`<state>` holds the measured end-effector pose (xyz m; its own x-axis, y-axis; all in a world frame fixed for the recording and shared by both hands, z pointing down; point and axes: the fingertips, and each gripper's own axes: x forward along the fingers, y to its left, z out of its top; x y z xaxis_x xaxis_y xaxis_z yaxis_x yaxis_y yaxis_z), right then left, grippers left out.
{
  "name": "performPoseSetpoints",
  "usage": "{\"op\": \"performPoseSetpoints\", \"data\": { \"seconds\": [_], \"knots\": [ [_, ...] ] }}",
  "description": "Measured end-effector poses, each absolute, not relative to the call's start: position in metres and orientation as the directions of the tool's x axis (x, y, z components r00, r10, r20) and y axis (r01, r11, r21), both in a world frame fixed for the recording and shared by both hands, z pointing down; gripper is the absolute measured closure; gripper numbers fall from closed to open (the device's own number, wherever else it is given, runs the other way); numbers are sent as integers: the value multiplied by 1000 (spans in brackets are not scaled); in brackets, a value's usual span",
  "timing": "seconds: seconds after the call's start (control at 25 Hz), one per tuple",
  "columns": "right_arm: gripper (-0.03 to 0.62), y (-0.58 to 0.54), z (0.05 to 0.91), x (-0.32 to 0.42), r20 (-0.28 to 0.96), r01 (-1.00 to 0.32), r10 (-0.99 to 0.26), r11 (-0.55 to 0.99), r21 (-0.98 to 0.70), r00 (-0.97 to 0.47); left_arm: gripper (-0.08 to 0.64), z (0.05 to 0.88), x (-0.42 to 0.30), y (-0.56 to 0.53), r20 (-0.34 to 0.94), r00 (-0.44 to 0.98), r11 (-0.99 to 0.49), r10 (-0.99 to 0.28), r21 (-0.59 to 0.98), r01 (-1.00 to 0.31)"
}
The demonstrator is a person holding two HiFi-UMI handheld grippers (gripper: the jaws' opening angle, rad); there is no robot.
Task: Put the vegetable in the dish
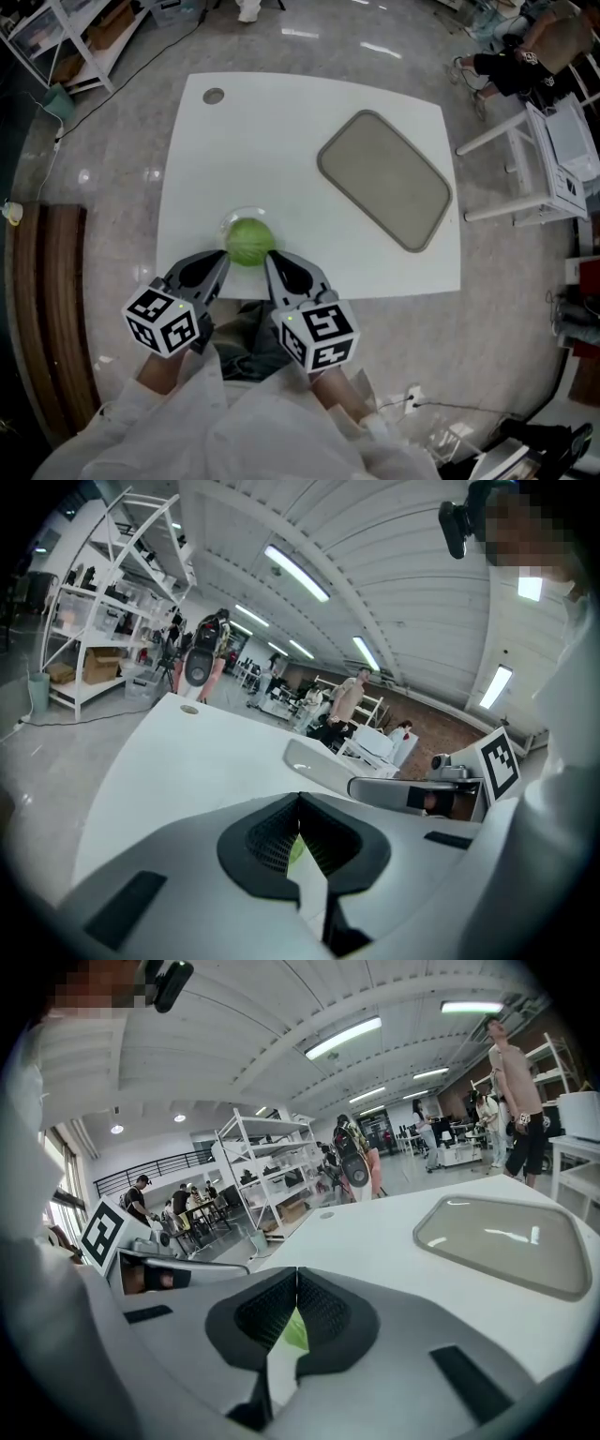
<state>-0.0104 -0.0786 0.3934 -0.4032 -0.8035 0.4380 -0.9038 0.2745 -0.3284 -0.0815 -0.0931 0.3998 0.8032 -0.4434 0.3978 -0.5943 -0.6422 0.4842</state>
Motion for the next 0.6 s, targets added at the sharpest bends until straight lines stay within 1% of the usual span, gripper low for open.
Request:
{"op": "performPoseSetpoints", "data": {
  "seconds": [0.28,0.6],
  "knots": [
    [580,-82,415,-10,472,-893,-771,275,-357,-427,552,423,-82,-94,439,778,-581,-450,517,-628],
    [580,-87,438,-2,503,-885,-751,237,-400,-428,552,446,-87,-96,467,761,-525,-452,550,-649]
  ]
}}
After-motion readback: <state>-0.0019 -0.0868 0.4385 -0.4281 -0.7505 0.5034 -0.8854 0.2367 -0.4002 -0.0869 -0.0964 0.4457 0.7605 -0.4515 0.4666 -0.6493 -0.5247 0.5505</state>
